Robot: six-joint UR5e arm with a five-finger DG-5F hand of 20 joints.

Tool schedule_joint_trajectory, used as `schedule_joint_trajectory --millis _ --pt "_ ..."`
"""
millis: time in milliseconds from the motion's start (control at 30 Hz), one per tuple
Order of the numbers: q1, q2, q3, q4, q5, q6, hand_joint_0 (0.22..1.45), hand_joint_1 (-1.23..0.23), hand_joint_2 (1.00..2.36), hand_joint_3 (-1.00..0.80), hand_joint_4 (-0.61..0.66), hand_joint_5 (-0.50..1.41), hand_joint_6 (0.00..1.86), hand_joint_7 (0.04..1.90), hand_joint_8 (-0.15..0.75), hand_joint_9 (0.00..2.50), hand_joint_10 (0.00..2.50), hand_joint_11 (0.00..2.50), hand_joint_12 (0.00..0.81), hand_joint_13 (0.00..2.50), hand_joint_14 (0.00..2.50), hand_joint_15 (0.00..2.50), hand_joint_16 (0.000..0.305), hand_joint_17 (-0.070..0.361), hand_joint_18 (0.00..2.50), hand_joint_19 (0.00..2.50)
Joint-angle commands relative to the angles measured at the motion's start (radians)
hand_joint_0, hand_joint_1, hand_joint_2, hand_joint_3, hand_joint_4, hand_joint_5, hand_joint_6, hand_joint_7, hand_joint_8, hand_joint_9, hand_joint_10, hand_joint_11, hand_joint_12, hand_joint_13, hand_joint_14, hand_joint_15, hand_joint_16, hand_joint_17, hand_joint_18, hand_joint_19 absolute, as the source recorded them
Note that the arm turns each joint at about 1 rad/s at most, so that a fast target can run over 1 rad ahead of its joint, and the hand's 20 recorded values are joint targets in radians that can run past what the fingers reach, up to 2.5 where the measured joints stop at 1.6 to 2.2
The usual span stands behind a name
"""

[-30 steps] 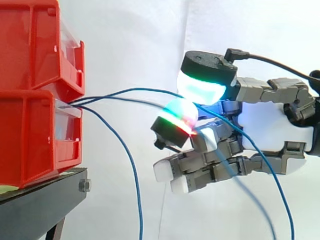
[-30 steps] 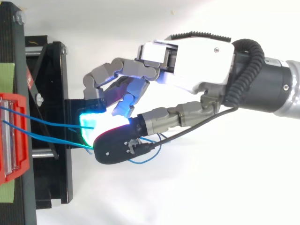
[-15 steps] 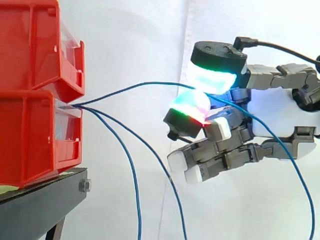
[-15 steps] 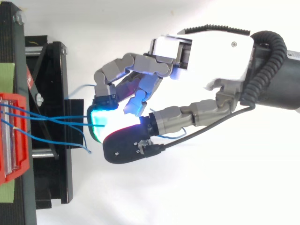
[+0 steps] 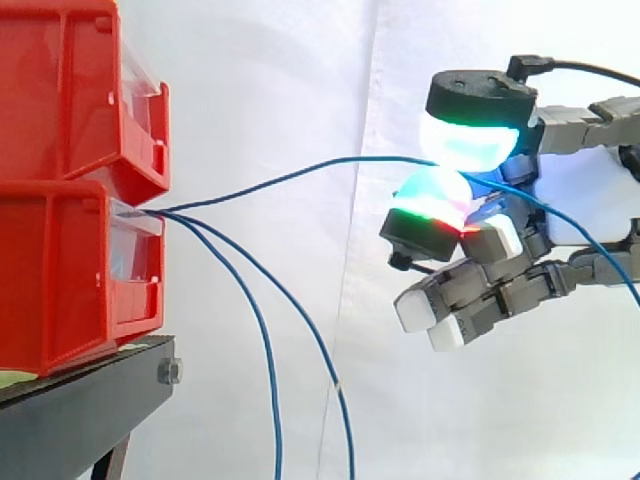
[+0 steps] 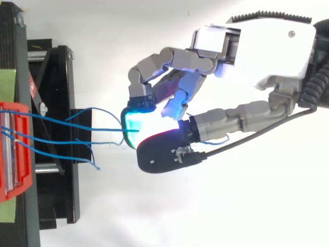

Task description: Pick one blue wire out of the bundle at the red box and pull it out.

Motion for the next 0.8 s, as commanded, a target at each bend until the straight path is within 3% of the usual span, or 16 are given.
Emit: schedule_joint_trajectory --millis 0,233,767 --pt "0.000 0.001 0.000 -0.005 -0.001 0.006 0.60 -0.79 1.02 -0.09 0.04 -0.06 0.80 1.18 0.232 1.13 0.02 0.68 0.372 0.66 0.01 0.39 0.054 0.121 0.42 0.37" --pt "0.003 -0.001 0.000 0.023 0.001 -0.008 0.60 -0.78 1.02 -0.09 0.05 -0.07 0.80 1.17 0.242 1.13 0.02 0.67 0.374 0.66 0.01 0.38 0.054 0.122 0.43 0.37" --pt "0.006 0.001 0.000 0.021 0.001 -0.008 0.60 -0.78 1.02 -0.09 0.05 -0.07 0.81 1.16 0.247 1.13 0.02 0.68 0.364 0.66 0.02 0.39 0.054 0.122 0.44 0.38"
